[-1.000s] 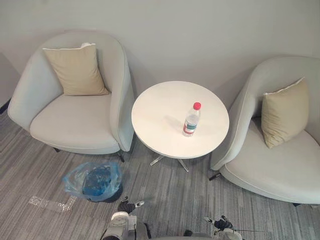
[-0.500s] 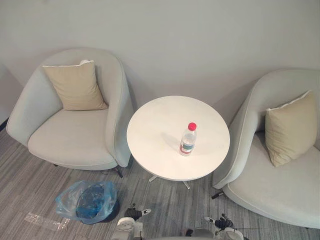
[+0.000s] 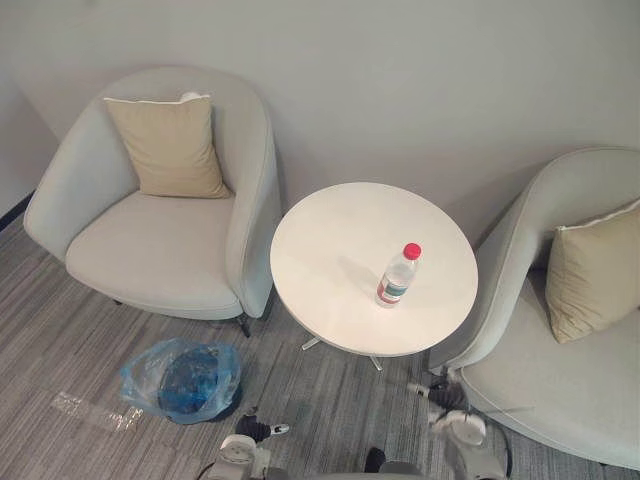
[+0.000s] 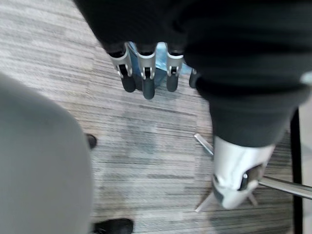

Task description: Gather rubbish on tea table into small bin, then transfer packed bag to large trash can.

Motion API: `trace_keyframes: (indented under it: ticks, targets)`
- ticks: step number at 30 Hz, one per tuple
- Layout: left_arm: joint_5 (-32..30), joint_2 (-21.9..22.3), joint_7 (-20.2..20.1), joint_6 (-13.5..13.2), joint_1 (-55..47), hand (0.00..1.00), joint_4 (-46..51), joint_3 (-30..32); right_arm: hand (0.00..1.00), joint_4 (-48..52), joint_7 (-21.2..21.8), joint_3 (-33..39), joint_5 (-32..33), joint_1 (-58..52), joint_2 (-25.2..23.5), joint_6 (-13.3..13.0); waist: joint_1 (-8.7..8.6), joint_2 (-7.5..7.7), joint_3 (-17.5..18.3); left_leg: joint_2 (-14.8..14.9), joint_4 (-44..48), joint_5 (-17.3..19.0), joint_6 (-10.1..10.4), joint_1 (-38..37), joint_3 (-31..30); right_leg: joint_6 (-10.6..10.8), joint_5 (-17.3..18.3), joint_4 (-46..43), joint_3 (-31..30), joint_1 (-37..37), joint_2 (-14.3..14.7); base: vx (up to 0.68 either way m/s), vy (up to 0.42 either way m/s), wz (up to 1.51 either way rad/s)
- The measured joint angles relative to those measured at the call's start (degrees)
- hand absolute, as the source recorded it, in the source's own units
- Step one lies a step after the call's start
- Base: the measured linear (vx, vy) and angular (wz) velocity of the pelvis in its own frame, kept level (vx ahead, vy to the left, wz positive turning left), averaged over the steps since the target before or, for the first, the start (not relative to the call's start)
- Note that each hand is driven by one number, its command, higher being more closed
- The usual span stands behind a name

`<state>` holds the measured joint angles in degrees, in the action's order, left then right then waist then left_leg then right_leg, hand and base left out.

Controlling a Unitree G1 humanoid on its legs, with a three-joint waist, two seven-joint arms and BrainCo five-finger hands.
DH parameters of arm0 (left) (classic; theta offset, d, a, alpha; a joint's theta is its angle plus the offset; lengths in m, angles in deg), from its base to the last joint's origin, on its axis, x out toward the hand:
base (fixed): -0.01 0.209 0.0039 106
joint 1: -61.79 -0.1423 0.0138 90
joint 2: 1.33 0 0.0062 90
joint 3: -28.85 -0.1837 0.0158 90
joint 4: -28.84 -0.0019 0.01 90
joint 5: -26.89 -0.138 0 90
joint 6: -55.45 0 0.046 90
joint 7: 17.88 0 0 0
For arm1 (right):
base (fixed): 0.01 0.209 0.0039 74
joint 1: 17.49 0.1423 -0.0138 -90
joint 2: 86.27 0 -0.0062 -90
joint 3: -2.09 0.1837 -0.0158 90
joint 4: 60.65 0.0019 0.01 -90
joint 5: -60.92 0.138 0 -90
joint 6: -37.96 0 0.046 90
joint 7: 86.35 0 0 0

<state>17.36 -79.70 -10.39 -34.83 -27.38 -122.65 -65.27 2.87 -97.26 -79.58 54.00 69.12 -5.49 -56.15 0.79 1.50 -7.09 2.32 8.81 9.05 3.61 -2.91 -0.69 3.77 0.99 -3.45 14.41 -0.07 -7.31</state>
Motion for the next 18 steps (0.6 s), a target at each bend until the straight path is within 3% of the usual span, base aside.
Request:
trace_keyframes:
  ticks: [10, 18]
  targets:
    - [-0.6, -0.2, -0.1, -0.3, -0.3, 0.0, 0.2, -2.1, 0.0, 8.9, -5.6, 0.8, -5.6, 0.0, 0.3, -0.5, -0.34, -1.25, -0.5, -0.1, -4.5, -2.3, 0.4, 0.9, -2.3, -0.1, -4.4, 5.9, 0.9, 0.2, 0.7, -0.08, -0.019, 0.06]
    - [-0.6, -0.3, 0.0, -0.3, -0.3, 0.0, 0.4, -3.9, 0.0, 9.7, -9.4, 2.7, -5.2, 2.8, 0.5, -0.4, -0.41, -2.74, -0.2, -0.3, -4.9, -2.8, 0.6, 2.1, -6.4, 0.0, -4.6, 8.4, 3.9, 1.6, 1.0, 0.05, -0.009, 0.2]
